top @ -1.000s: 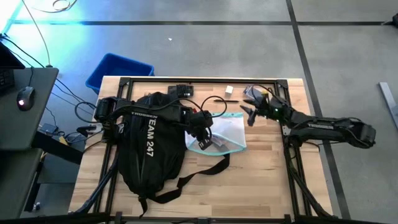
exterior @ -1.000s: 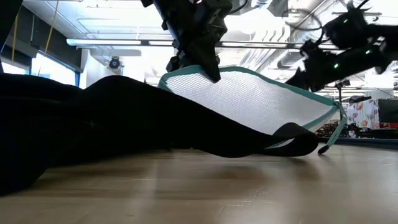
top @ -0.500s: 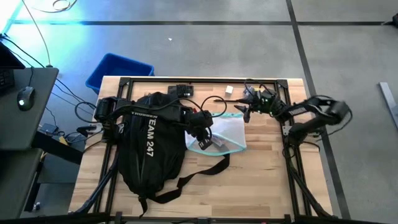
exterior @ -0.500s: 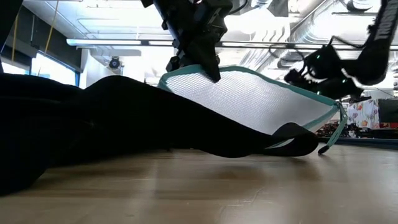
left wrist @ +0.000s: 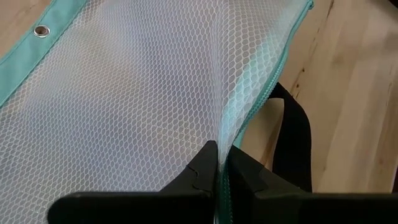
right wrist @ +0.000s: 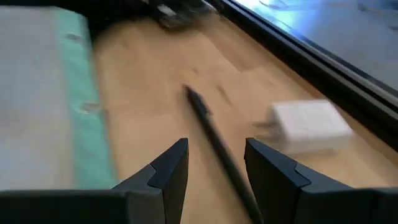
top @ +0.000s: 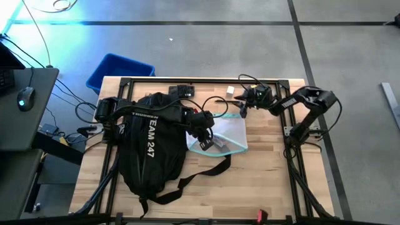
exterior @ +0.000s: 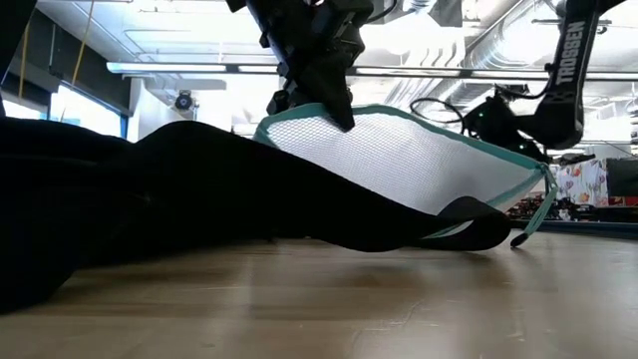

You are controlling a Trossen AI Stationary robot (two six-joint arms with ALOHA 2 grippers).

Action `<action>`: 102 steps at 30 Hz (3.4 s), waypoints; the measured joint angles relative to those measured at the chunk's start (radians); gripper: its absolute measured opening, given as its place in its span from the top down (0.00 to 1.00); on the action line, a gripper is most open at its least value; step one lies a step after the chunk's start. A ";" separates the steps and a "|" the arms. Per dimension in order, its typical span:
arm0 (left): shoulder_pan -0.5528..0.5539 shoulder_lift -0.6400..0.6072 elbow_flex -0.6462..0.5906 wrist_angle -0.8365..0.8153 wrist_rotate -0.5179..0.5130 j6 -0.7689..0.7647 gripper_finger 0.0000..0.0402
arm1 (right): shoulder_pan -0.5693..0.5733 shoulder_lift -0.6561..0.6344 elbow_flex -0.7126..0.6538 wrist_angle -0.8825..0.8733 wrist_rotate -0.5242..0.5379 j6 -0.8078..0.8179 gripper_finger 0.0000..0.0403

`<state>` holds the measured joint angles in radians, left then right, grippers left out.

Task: Unpack backpack
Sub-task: Put the black pen into the transparent zip bag

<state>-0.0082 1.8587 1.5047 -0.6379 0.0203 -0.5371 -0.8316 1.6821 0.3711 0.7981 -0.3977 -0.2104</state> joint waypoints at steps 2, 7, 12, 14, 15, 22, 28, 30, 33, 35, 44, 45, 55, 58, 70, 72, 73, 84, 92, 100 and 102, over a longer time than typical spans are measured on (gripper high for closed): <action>0.000 0.000 0.000 0.000 0.000 0.007 1.00 | -0.001 -0.004 0.033 -0.062 0.026 0.000 0.65; 0.000 0.000 0.000 -0.001 0.000 0.012 1.00 | 0.009 -0.020 0.154 -0.362 0.039 -0.064 0.65; 0.000 0.000 0.000 0.000 0.000 0.029 1.00 | 0.005 -0.001 0.276 -0.650 0.047 -0.171 0.65; 0.000 0.000 0.000 0.000 0.000 0.029 1.00 | 0.000 0.009 0.300 -0.700 0.047 -0.186 0.65; 0.000 0.000 0.000 -0.001 0.000 0.029 1.00 | -0.001 0.011 0.308 -0.715 0.048 -0.191 0.65; 0.000 0.000 0.000 -0.001 0.000 0.027 1.00 | 0.016 0.011 0.343 -0.853 0.005 -0.237 0.65; 0.000 0.000 0.000 -0.001 0.000 0.034 1.00 | 0.042 0.010 0.354 -0.908 0.006 -0.258 0.65; 0.000 0.000 0.000 -0.001 0.000 0.034 1.00 | 0.055 0.010 0.354 -0.902 0.049 -0.217 0.65; 0.000 0.000 0.000 -0.001 -0.001 0.036 1.00 | 0.072 0.011 0.354 -0.894 0.115 -0.151 0.65; 0.000 0.000 0.000 0.000 -0.001 0.036 1.00 | 0.084 0.012 0.355 -0.892 0.139 -0.119 0.65; 0.002 0.000 0.000 0.006 -0.001 0.037 1.00 | 0.141 0.063 0.362 -0.907 0.246 0.002 0.93; 0.002 0.000 0.000 0.006 -0.001 0.037 1.00 | 0.148 0.062 0.362 -0.908 0.259 0.019 0.96; 0.002 0.000 0.000 0.007 -0.008 0.034 1.00 | 0.189 -0.128 0.342 -1.058 0.273 0.127 0.99; 0.001 0.000 0.000 0.007 -0.035 0.033 1.00 | 0.200 -0.227 0.348 -1.120 0.269 0.147 1.00; 0.010 0.000 0.000 0.012 -0.090 0.008 1.00 | 0.426 -0.701 0.350 -1.363 0.055 0.270 0.99; 0.016 0.000 0.000 0.018 -0.102 0.000 1.00 | 0.509 -0.764 0.350 -1.429 0.032 0.338 0.99; 0.017 0.000 0.000 0.022 -0.102 0.000 1.00 | 0.553 -0.785 0.350 -1.463 0.059 0.387 0.99; 0.003 0.000 0.000 0.030 -0.056 0.003 1.00 | 0.537 -0.633 0.351 -1.155 0.353 0.334 0.99; -0.006 0.000 0.000 -0.038 -0.055 -0.009 1.00 | 0.261 -0.189 0.439 -0.874 0.204 0.315 0.79; -0.006 0.000 0.000 -0.200 -0.058 0.001 1.00 | 0.251 0.208 0.793 -1.020 0.311 0.304 0.54; -0.006 0.000 0.000 -0.234 -0.068 0.013 1.00 | 0.241 0.278 0.869 -1.072 0.336 0.304 0.51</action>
<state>-0.0143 1.8587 1.5051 -0.8723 -0.0481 -0.5245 -0.5902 1.9596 1.2399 -0.2743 -0.0619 0.0940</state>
